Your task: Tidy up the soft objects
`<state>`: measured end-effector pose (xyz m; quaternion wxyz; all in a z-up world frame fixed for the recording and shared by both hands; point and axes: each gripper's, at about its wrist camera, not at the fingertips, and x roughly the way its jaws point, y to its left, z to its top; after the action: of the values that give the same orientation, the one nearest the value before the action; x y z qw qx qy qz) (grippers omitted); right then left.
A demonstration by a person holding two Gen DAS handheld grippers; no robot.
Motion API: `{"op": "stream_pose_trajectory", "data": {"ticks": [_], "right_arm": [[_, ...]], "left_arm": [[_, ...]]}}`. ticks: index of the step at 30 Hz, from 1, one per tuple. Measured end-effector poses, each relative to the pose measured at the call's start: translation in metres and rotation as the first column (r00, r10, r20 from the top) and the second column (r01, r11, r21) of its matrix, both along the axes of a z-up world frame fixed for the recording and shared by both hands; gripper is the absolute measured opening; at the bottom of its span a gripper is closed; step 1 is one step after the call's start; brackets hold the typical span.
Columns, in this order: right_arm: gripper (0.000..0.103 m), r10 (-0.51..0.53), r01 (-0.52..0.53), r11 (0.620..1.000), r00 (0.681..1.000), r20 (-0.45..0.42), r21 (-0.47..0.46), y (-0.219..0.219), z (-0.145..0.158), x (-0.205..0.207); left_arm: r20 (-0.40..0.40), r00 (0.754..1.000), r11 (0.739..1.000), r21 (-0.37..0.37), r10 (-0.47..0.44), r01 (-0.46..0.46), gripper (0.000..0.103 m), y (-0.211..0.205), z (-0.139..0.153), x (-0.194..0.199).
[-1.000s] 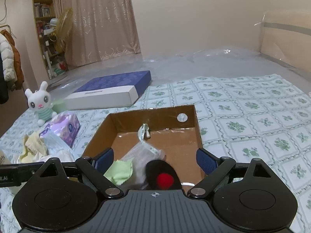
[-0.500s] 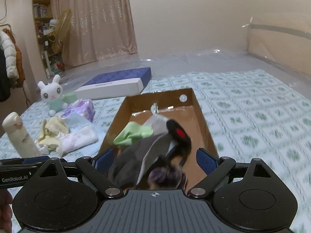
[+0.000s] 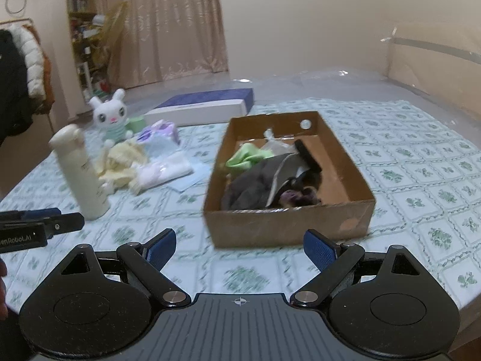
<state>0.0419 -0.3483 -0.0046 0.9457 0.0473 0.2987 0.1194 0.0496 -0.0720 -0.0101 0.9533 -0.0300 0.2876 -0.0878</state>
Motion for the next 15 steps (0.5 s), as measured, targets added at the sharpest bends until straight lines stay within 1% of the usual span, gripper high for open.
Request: {"op": "stream_pose_trajectory", "data": {"ticks": [3, 7, 12, 15], "right_arm": [[0.091, 0.021, -0.021, 1.0, 1.0, 0.001, -0.005, 0.01, -0.001, -0.011], [0.091, 0.038, -0.038, 0.999, 0.999, -0.001, 0.004, 0.021, -0.003, -0.019], [0.091, 0.06, -0.06, 0.998, 0.998, 0.0, 0.001, 0.033, -0.001, -0.02], [0.091, 0.072, -0.072, 0.997, 0.997, 0.0, -0.007, 0.038, 0.0, -0.019]], "left_arm": [[-0.01, 1.0, 1.0, 0.012, 0.001, -0.001, 0.058, 0.018, -0.003, -0.012], [-0.04, 0.999, 1.0, 0.0, 0.027, -0.027, 0.058, 0.042, -0.007, -0.025], [-0.05, 0.997, 0.998, -0.019, 0.06, -0.061, 0.058, 0.064, -0.008, -0.032], [-0.041, 0.997, 0.997, -0.025, 0.067, -0.068, 0.063, 0.076, -0.007, -0.037]]}}
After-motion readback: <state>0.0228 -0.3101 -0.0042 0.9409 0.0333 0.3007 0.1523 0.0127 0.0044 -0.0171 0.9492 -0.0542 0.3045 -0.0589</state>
